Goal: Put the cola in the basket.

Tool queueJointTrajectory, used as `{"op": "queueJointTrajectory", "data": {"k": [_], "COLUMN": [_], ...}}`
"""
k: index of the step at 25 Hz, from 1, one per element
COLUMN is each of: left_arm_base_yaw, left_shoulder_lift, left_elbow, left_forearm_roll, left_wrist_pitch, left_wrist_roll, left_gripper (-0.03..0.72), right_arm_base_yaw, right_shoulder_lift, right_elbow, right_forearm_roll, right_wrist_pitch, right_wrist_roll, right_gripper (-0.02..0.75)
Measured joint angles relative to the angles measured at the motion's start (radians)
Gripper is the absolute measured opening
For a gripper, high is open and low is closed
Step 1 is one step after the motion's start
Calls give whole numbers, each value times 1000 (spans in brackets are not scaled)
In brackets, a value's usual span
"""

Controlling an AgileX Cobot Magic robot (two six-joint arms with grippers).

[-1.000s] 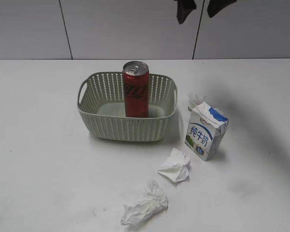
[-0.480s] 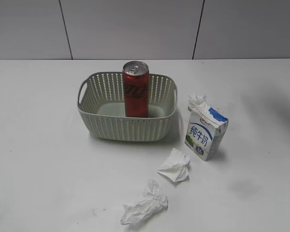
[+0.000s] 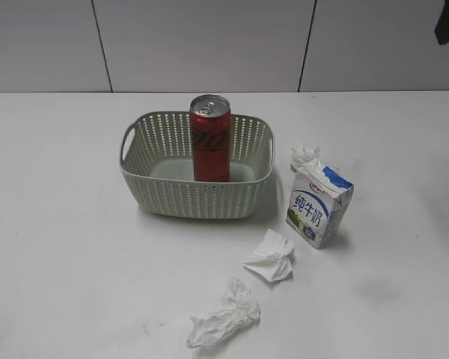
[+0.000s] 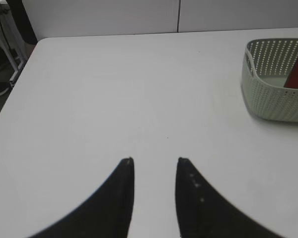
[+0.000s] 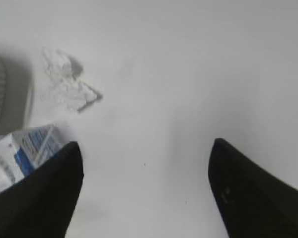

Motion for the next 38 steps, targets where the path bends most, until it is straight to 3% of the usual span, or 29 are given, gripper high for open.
{"op": "queueJointTrajectory", "data": {"k": [20,38], "left_arm_base_yaw": [0,0], "left_shoulder_lift": [0,0], "left_elbow": [0,0], "left_forearm_roll": [0,-1], "left_wrist_pitch": [0,0], "left_wrist_roll": [0,0], "left_gripper": [229,228], "right_arm_base_yaw": [0,0], "right_shoulder_lift": [-599,-1071], "right_elbow": [876,1206], "right_forearm_roll": [8,12], "right_wrist_pitch": [-187,-171], "right_wrist_roll": [-14,1], "right_gripper": [593,592]}}
